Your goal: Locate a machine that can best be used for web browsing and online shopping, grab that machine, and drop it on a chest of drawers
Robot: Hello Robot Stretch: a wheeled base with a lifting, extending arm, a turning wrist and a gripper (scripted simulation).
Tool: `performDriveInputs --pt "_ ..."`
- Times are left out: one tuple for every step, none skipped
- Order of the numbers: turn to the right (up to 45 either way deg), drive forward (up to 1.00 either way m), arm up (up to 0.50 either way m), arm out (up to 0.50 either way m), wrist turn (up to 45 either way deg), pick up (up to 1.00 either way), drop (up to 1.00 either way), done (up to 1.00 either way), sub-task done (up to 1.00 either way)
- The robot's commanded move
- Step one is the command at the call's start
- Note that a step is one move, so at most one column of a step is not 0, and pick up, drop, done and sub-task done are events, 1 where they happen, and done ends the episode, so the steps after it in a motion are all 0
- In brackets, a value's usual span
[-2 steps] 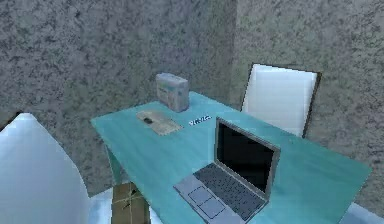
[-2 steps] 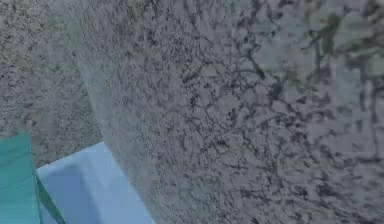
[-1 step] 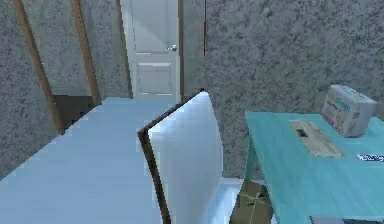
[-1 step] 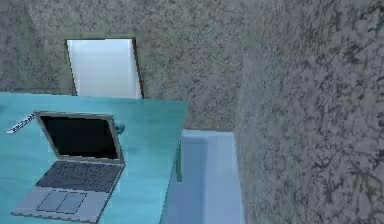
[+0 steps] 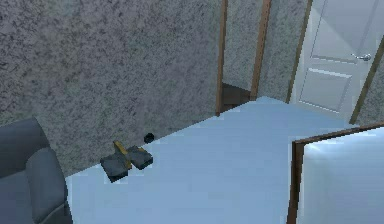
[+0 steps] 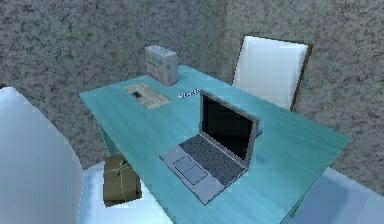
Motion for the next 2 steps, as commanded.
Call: performDriveInputs --pt "-9.0 0.0 0.0 0.0 0.0 0.0 0.0 0.0 0.0" --pt "0.0 0.05 0.0 0.0 0.0 0.0 0.0 0.0 0.0"
